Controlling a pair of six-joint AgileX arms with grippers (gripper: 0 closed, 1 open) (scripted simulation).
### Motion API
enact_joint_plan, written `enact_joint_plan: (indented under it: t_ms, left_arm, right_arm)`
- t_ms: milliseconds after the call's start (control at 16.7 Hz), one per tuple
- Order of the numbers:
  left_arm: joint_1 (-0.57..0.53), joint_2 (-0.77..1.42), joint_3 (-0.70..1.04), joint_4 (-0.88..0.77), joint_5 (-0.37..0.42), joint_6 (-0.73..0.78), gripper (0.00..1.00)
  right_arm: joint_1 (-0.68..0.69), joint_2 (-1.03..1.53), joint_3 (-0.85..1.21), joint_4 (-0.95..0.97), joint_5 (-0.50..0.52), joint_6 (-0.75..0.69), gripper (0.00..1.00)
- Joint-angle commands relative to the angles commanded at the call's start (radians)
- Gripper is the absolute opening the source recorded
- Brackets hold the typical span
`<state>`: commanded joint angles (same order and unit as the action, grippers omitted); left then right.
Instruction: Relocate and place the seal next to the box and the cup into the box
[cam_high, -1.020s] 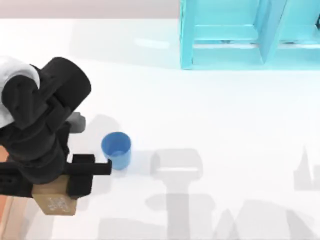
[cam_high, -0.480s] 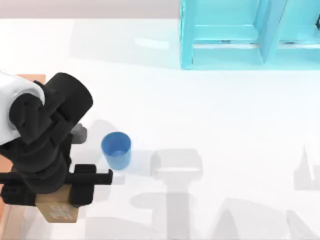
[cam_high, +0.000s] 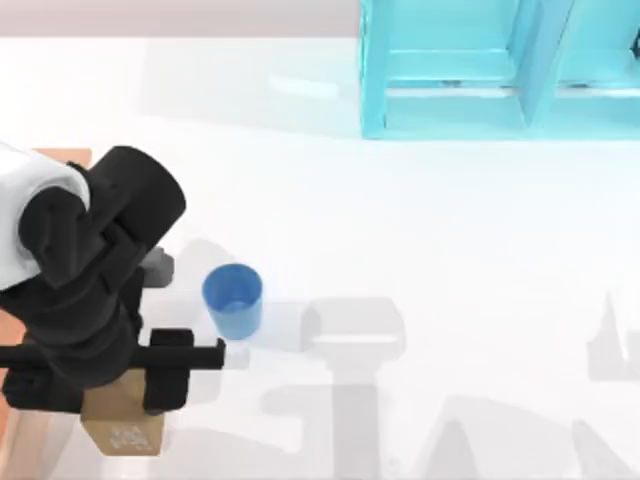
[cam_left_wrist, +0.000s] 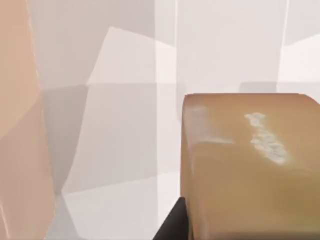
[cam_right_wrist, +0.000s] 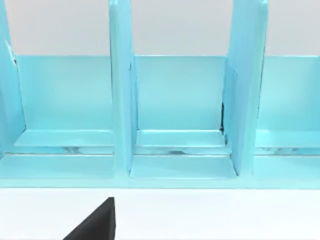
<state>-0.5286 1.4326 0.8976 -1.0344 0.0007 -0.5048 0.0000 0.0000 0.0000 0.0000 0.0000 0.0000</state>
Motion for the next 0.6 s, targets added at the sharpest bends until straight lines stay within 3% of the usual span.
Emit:
enact_joint_plan:
  t_ms: [240,600]
  left_arm:
    - [0.000,0.000,0.000,0.000,0.000,0.000,0.98]
    - [0.000,0.000,0.000,0.000,0.000,0.000,1.00]
  right_arm:
    - [0.000,0.000,0.000,0.000,0.000,0.000,1.00]
    - [0.000,0.000,0.000,0.000,0.000,0.000,1.00]
